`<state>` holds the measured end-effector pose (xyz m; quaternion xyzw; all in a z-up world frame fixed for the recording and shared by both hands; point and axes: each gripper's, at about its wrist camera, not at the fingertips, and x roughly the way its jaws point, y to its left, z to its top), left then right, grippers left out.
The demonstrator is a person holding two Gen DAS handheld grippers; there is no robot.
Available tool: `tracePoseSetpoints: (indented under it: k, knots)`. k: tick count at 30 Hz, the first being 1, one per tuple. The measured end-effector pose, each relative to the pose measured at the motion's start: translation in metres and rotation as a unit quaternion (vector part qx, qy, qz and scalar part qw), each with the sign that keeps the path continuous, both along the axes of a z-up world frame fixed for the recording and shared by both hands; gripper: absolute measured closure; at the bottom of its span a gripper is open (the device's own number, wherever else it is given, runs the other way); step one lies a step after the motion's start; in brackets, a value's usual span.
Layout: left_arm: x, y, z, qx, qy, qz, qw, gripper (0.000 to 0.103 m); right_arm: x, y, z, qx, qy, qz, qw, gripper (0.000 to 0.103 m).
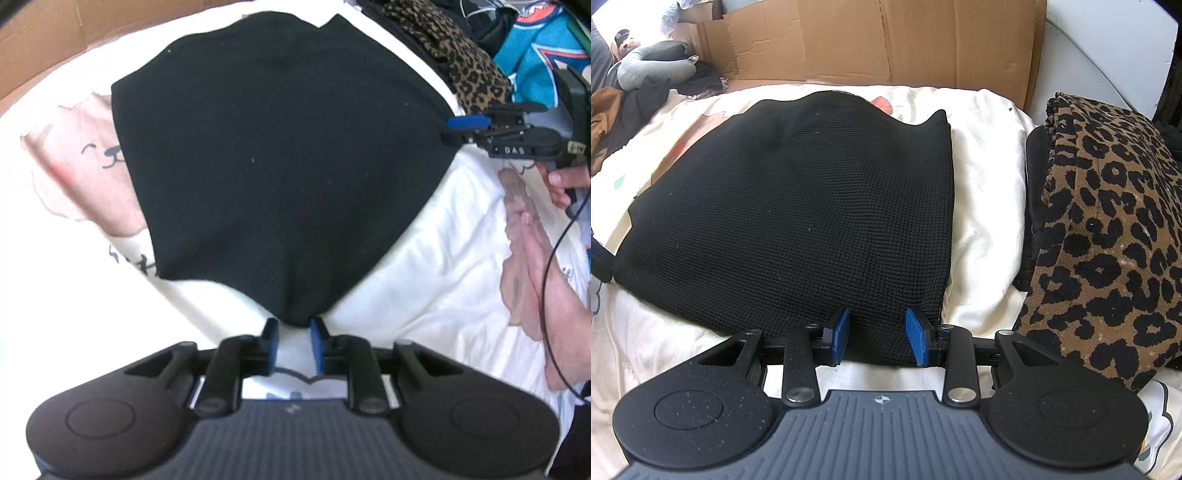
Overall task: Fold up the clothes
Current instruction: 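Lay the folded shorts flat and hold them with both grippers, then close the left gripper on the black shorts edge while the right gripper grasps beside it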
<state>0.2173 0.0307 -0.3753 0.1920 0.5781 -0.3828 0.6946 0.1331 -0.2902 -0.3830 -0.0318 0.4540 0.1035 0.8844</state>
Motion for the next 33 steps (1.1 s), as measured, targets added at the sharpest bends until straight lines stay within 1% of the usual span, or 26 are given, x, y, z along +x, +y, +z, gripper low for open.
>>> tracePoseSetpoints:
  k: [3,6,7,8,9,14,17,18,20,23,25,28,33]
  knots:
    - [-0.003,-0.005,-0.004,0.001,-0.007,-0.011,0.9999,0.080,0.000,0.000,0.000,-0.001,-0.001,0.001,1.000,0.063]
    - [-0.003,-0.007,-0.008,0.002,-0.012,-0.015,0.9998,0.082,0.000,0.001,-0.001,-0.002,-0.001,0.002,1.000,0.063]
    - [-0.004,-0.008,-0.009,0.001,-0.010,-0.016,0.9998,0.087,0.000,0.001,-0.001,-0.002,-0.001,0.002,1.000,0.063]
    - [-0.004,-0.008,-0.010,0.000,-0.009,-0.018,0.9998,0.096,0.000,0.001,-0.001,-0.002,-0.001,0.003,1.000,0.063]
    - [-0.005,-0.008,-0.008,0.003,-0.012,-0.022,0.9997,0.098,0.000,0.001,-0.001,-0.002,-0.001,0.004,1.000,0.063]
    - [-0.008,-0.006,0.004,0.027,-0.033,-0.048,0.9979,0.099,0.001,0.000,-0.001,-0.002,-0.002,0.006,1.000,0.063]
    - [-0.004,-0.001,0.010,0.033,-0.026,-0.055,0.9976,0.099,0.001,0.000,0.000,-0.002,-0.001,0.005,1.000,0.063]
    - [-0.002,0.000,0.012,0.035,-0.022,-0.053,0.9977,0.103,0.001,0.000,0.000,-0.001,-0.001,0.004,1.000,0.063]
    - [0.003,0.003,0.017,0.038,-0.014,-0.050,0.9980,0.103,0.001,0.000,0.001,0.000,0.002,0.000,1.000,0.063]
    - [0.013,0.008,0.029,0.017,-0.008,-0.028,0.9994,0.102,0.002,0.000,0.004,0.007,0.007,-0.011,1.000,0.063]
    - [0.018,0.008,0.036,-0.005,-0.008,-0.014,0.9999,0.102,0.003,-0.001,0.006,0.011,0.010,-0.019,1.000,0.063]
    - [0.022,0.000,0.040,-0.033,-0.021,-0.010,0.9992,0.101,0.002,-0.001,0.010,0.021,0.013,-0.032,0.999,0.063]
    - [0.029,-0.025,0.028,-0.044,-0.031,-0.003,0.9985,0.101,-0.005,-0.009,0.016,0.055,0.021,-0.062,0.996,0.062]
